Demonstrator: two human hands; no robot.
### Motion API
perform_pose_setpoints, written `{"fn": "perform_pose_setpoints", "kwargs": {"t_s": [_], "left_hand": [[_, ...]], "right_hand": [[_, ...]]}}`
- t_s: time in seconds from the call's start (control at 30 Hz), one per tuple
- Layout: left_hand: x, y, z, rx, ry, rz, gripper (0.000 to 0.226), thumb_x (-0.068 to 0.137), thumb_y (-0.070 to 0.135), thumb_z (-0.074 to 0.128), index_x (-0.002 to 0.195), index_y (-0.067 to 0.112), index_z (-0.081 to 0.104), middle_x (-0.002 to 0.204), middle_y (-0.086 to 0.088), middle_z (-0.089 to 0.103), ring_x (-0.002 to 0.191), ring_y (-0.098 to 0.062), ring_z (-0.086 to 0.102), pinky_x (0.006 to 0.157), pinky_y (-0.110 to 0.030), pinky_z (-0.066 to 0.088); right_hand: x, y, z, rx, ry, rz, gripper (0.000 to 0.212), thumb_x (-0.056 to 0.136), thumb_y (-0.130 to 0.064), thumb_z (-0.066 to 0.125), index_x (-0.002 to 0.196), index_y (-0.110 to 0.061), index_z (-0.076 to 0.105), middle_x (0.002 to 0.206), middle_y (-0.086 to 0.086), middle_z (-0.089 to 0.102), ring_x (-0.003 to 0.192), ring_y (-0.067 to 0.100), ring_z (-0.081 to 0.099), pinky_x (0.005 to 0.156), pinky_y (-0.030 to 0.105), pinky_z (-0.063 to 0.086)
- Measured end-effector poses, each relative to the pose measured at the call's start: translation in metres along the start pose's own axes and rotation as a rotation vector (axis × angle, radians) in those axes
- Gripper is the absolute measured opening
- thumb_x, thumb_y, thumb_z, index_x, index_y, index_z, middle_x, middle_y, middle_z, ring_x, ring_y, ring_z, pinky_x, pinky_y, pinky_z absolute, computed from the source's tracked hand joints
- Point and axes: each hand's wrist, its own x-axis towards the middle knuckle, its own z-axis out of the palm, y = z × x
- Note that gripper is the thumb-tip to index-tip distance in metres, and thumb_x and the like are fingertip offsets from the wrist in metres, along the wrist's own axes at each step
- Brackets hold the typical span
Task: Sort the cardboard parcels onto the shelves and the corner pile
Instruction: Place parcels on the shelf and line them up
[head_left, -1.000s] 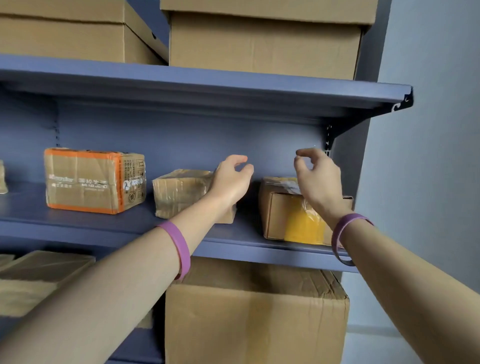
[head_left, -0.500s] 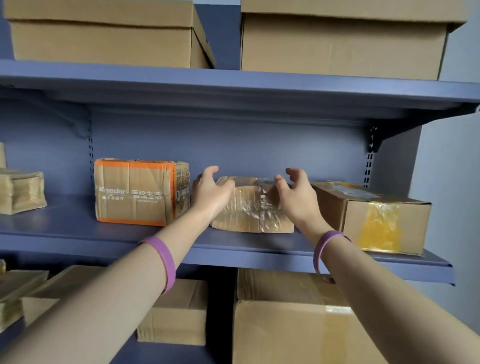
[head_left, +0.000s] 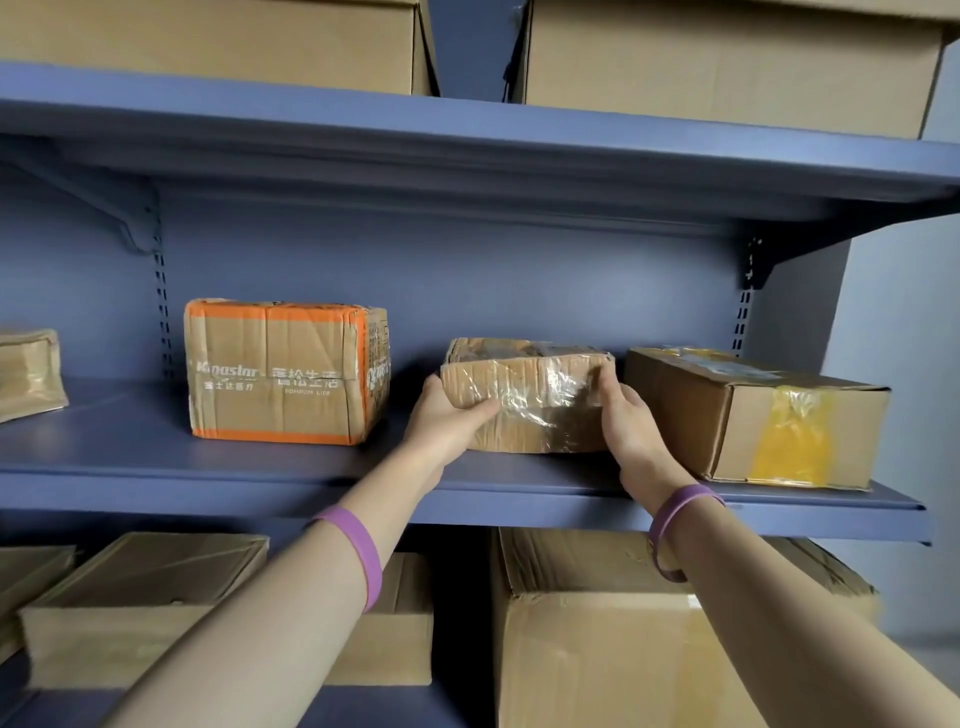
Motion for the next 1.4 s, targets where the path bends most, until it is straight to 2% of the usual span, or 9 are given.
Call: {"fn": "perform_pose_setpoints", "kwargs": {"t_s": [0.17,0.3,0.47,0.6,0.8,0.93,1.07,1.17,1.4], "left_hand": [[-0.002,-0.006,-0.010,-0.203,0.048,0.037,0.102,0.054,0.058,0.080,0.142,0.023,0.045,0.130,0.005,0.062,0.119,-0.019,0.060,0.104,-0.045,0.048],[-0.004,-0.005,-0.013,-0.312,0.051,0.077,0.042,0.089,0.023,0.073,0.128,0.024,0.057,0.114,0.006,0.069,0.107,-0.017,0.066,0.100,-0.043,0.050],[-0.001,-0.006,-0.016,-0.478,0.007,0.066,0.025,0.096,0.016,0.063,0.120,0.024,0.061,0.120,0.005,0.069,0.111,-0.016,0.065,0.103,-0.047,0.048],[-0.001,-0.003,-0.018,-0.554,-0.073,0.053,0.029,0.099,0.011,0.056,0.127,0.021,0.059,0.124,0.005,0.068,0.110,-0.012,0.064,0.096,-0.036,0.049],[-0.001,-0.003,-0.018,-0.623,-0.018,0.044,0.028,0.098,0.014,0.059,0.127,0.015,0.058,0.122,0.000,0.068,0.104,-0.012,0.066,0.101,-0.042,0.049],[0.002,-0.004,-0.017,-0.658,0.075,0.022,0.042,0.095,0.015,0.064,0.135,0.015,0.048,0.126,-0.007,0.065,0.105,-0.016,0.066,0.082,-0.034,0.055],[0.001,-0.004,-0.013,-0.554,0.144,0.025,0.043,0.093,0.020,0.068,0.124,0.022,0.039,0.133,-0.011,0.053,0.114,-0.023,0.060,0.076,-0.032,0.053],[-0.004,-0.001,-0.012,-0.466,0.023,0.048,0.047,0.090,0.036,0.069,0.131,0.024,0.048,0.137,-0.001,0.044,0.118,-0.017,0.052,0.091,-0.038,0.053],[-0.015,0.011,-0.013,-0.298,-0.350,0.103,0.101,0.053,0.078,0.075,0.143,0.046,0.043,0.146,0.013,0.044,0.127,-0.011,0.052,0.100,-0.044,0.052]], "right_hand": [[-0.001,0.007,-0.007,0.136,0.038,-0.021,0.037,0.108,-0.035,0.032,0.109,-0.024,0.067,0.110,-0.001,0.067,0.111,0.021,0.059,0.100,0.041,0.048],[0.004,0.015,-0.010,0.142,0.083,-0.063,0.018,0.104,-0.027,0.046,0.111,-0.026,0.063,0.118,0.006,0.066,0.113,0.025,0.060,0.099,0.053,0.050],[0.006,0.015,-0.020,0.308,-0.169,0.073,0.100,0.072,-0.070,0.071,0.149,-0.018,0.034,0.130,0.006,0.063,0.112,0.026,0.065,0.080,0.045,0.059],[0.010,0.017,-0.030,0.495,-0.341,0.096,0.132,0.054,-0.057,0.091,0.154,-0.012,0.018,0.143,0.013,0.052,0.113,0.025,0.066,0.081,0.041,0.057],[0.000,0.010,-0.033,0.536,-0.436,0.062,0.078,0.075,-0.031,0.075,0.140,0.001,0.045,0.122,0.012,0.066,0.103,0.018,0.070,0.078,0.028,0.058],[0.000,0.011,-0.033,0.557,-0.453,0.083,0.103,0.044,-0.033,0.099,0.130,0.002,0.054,0.119,0.016,0.068,0.108,0.025,0.068,0.080,0.032,0.059],[-0.005,0.007,-0.033,0.545,-0.435,0.048,0.088,0.047,-0.027,0.093,0.123,0.001,0.058,0.110,0.014,0.072,0.101,0.023,0.071,0.076,0.031,0.060],[-0.006,0.008,-0.031,0.507,-0.370,0.002,0.065,0.061,-0.017,0.081,0.119,-0.001,0.057,0.109,0.013,0.072,0.100,0.023,0.072,0.075,0.031,0.060],[-0.008,0.004,-0.017,0.420,-0.305,-0.019,0.070,0.070,-0.005,0.081,0.127,-0.003,0.042,0.123,0.017,0.065,0.105,0.025,0.070,0.081,0.038,0.060]]}}
